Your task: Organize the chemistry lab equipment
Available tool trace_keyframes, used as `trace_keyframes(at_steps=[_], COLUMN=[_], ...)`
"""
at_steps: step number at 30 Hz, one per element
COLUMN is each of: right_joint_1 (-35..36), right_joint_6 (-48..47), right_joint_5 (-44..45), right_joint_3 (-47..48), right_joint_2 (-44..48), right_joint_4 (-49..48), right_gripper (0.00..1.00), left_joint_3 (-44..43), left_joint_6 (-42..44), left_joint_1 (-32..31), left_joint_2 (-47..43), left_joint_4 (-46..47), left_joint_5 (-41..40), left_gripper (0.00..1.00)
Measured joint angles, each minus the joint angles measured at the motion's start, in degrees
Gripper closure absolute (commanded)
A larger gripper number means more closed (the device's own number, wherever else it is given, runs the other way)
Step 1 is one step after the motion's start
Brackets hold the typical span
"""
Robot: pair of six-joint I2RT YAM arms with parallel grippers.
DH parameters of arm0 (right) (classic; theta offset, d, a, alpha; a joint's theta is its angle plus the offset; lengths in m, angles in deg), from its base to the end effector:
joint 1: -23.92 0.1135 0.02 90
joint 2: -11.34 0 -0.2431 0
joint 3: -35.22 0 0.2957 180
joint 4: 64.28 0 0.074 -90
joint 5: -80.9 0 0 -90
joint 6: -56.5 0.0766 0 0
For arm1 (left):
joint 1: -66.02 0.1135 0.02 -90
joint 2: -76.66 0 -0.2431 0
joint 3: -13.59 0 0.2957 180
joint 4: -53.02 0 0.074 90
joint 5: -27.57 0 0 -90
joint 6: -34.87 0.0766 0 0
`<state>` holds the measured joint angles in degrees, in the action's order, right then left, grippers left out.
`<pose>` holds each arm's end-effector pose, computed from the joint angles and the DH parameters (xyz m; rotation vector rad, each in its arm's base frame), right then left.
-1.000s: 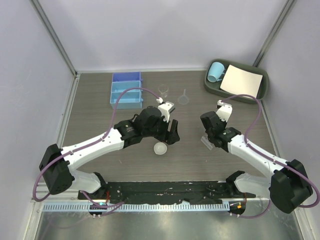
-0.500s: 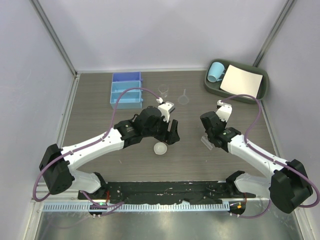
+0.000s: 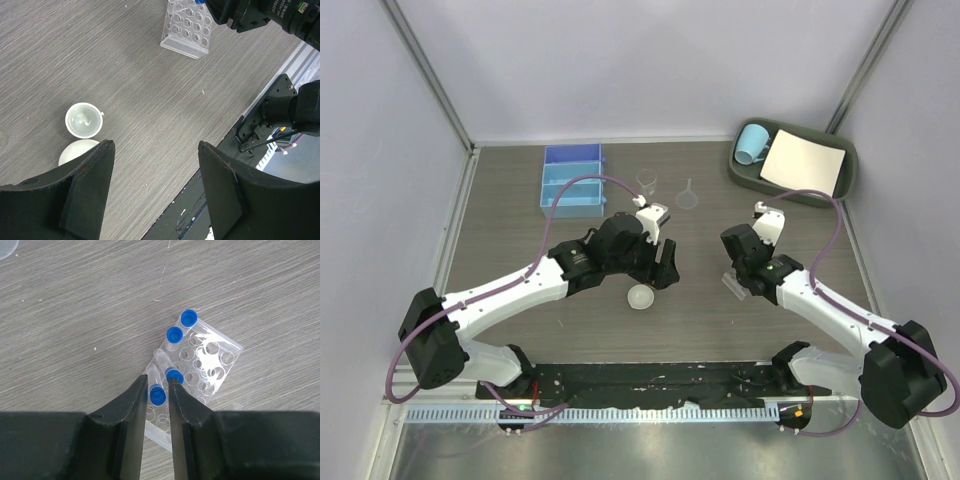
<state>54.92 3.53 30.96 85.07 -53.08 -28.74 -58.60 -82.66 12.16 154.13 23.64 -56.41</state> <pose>0.2708 0.1052 0.1566 0.4041 2.1696 -0.2170 0.2207 -0.3158 0.2382 0.5915 2.2474 -0.8869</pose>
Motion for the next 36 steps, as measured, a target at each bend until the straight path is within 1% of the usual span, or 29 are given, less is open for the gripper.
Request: trace_keyframes(at_steps=[11, 16, 22, 26, 30, 34, 36], right_joint_1=[0.0, 0.0, 0.0, 0.35, 2.14, 4.46, 5.84], right_joint_6=[0.0, -0.31, -1.55, -3.15, -4.37, -5.44, -5.49], right_joint_5=[-0.02, -0.02, -0.76, -3.69, -8.76, -14.93, -17.2], right_joint_3=[0.44, 3.02, 7.13, 8.87, 8.9, 8.66, 8.52], right_joint_2=[1.25, 2.54, 5.09, 5.16, 4.5, 0.61, -3.04], right_joint_4=[3.85, 6.08, 8.72, 9.53, 9.75, 8.55, 7.15], right_gripper=[0.7, 0.7, 0.66, 0.66, 0.66, 0.63, 0.61], left_joint_3=[0.0, 0.0, 0.02, 0.09, 0.81, 1.79, 2.38], left_joint_6=[0.0, -0.02, -0.07, -0.28, -0.55, -0.85, -1.14], left_joint_1=[0.0, 0.0, 0.0, 0.0, 0.0, 0.0, 0.0], left_joint_2=[-0.02, -0.26, -0.92, -2.03, -3.45, -5.09, -6.1], left_joint_4=[-0.13, -0.2, -0.22, -0.22, -0.26, -0.28, -0.35], left_joint_5=[0.0, 0.0, 0.02, 0.0, 0.0, -0.02, -0.11], left_gripper=[0.29, 0.29, 0.29, 0.28, 0.29, 0.28, 0.28])
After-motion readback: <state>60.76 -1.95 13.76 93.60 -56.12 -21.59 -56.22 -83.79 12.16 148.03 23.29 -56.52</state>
